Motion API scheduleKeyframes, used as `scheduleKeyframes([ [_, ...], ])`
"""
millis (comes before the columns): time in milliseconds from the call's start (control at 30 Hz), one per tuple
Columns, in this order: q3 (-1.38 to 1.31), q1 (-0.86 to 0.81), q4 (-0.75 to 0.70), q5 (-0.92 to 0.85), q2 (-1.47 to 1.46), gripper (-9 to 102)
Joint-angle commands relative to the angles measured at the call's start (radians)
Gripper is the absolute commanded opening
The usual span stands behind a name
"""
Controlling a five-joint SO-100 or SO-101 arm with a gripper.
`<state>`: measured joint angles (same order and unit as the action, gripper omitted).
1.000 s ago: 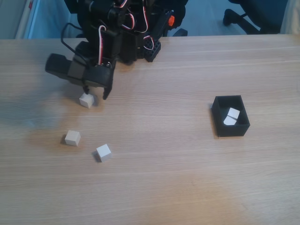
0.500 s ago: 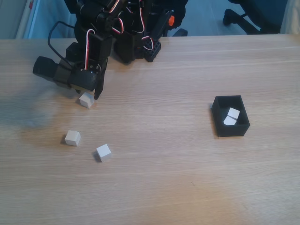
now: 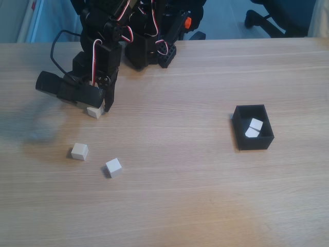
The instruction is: Pick blocks and place them in the box.
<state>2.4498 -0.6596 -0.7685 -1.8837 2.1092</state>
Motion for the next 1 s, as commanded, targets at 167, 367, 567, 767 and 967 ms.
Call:
scheduleKeyframes([
  [167,-0.009,0.015,0.040,0.023,-0.015,9],
  [367,0.011,0.021,0.048,0.020,-0.008,0],
  [567,0.014,0.040,0.034,0.015,0.029,0],
  [767,-0.006,0.129,-0.015,0.015,0.141,0],
  [967,-0.075,0.336,-0.106,0.104,0.264,0],
])
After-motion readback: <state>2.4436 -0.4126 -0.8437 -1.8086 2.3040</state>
